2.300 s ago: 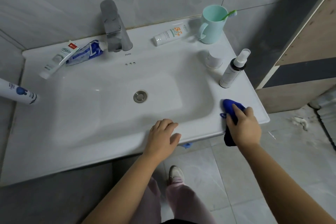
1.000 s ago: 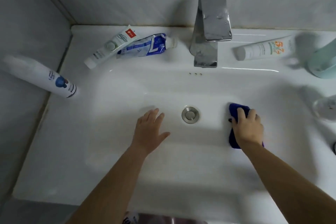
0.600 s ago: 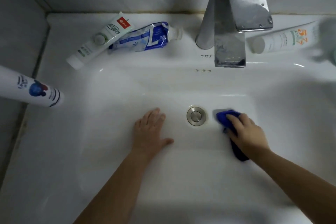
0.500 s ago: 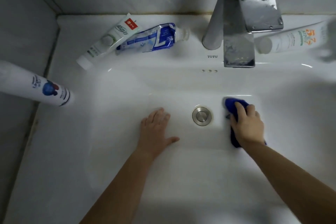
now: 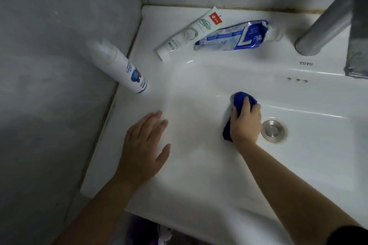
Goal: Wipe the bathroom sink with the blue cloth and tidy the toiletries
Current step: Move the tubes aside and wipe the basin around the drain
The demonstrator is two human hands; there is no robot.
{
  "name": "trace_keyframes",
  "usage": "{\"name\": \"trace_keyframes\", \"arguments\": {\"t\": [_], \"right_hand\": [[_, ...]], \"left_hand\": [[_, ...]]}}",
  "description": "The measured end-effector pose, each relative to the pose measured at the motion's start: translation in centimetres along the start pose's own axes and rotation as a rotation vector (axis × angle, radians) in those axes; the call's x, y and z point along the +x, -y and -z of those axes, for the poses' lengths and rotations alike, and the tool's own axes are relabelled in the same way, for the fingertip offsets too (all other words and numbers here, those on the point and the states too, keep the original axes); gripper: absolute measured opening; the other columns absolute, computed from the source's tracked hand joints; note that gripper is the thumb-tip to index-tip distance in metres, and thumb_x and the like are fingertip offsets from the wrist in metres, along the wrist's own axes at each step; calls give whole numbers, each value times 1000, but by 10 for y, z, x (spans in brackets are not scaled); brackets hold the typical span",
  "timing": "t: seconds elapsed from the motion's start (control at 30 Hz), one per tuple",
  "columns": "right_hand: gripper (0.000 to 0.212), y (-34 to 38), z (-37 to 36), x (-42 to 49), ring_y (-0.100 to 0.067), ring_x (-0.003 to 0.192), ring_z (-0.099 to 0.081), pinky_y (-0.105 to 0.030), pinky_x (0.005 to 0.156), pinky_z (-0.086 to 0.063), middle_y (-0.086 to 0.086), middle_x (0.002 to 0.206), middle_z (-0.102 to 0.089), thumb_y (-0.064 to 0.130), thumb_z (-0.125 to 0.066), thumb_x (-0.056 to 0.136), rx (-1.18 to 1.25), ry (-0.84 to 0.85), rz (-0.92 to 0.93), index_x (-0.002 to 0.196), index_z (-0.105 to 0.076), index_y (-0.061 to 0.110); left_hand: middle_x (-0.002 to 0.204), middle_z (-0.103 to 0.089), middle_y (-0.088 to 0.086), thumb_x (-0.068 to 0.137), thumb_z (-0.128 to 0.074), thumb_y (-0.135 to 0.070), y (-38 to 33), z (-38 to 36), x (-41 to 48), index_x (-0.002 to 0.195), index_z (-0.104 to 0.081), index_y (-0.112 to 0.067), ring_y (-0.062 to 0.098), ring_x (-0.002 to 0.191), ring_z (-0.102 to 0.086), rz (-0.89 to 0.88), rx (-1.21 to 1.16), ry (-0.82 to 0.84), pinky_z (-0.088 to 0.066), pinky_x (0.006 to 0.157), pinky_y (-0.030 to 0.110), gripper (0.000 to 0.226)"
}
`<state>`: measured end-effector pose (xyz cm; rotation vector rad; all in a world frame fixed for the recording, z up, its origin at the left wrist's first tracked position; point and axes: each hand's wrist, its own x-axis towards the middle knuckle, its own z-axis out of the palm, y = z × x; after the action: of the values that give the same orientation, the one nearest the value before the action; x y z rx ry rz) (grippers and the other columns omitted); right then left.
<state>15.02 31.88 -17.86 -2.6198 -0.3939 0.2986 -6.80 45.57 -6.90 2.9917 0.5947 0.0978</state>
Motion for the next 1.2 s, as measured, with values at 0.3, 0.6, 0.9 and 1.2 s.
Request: {"name": "trace_keyframes", "arguments": {"t": [0.3,0.6,0.9,1.2], "right_hand": [[44,10,-15,-44,-34,65,-59,-31,53,-46,-19,93,-58,29,-45,87,97,120,818,124,-50,5],[49,79,-32,-53,-34,94,-54,-33,84,-41,-18,114,-48,32,-42,91,457,133,370,136,-39,12],[44,122,-28,-7,-23,108,-50,-26,87,-38,-6,128,-42,27,-43,95,625,76,62,137,-35,15],[44,118,-26,-52,-28,94,-54,-33,80,-43,-13,113,-49,29,-44,91,531,101,314,133,-41,15]], "left_hand": [[141,-43,8,77,-50,-20,2,0,1,129,-50,-8,22,130,-37,51,-83,-27,-33,100,37,53],[141,-44,8,75,-49,-16,1,1,0,129,-51,-8,22,130,-38,66,-113,-21,-30,102,34,55],[142,-43,7,78,-45,-17,2,0,0,132,-47,-10,20,132,-35,94,-142,-3,-28,105,32,54],[142,-43,7,74,-44,-16,1,3,1,131,-49,-9,20,132,-35,97,-131,9,-27,104,33,58]]}}
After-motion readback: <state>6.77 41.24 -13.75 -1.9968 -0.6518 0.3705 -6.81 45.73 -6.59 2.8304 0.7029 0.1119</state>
